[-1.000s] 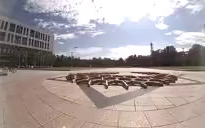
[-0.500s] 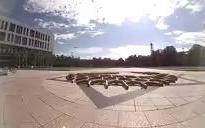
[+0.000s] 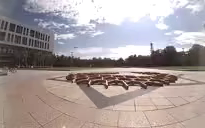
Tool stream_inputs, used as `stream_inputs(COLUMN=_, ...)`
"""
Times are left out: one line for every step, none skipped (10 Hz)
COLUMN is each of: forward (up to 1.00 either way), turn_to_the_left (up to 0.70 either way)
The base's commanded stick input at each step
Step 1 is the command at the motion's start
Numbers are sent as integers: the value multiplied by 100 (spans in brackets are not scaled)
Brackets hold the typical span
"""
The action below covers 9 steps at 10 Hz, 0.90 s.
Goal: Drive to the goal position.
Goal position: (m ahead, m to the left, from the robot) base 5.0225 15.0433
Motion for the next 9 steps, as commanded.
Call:
stream_inputs(forward=5, turn_to_the_left=-1)
stream_inputs(forward=5, turn_to_the_left=-1)
stream_inputs(forward=-22, turn_to_the_left=0)
stream_inputs(forward=-56, turn_to_the_left=-1)
stream_inputs(forward=-70, turn_to_the_left=-1)
stream_inputs(forward=-70, turn_to_the_left=-1)
stream_inputs(forward=-70, turn_to_the_left=-1)
stream_inputs(forward=-70, turn_to_the_left=-1)
stream_inputs(forward=-2, turn_to_the_left=0)
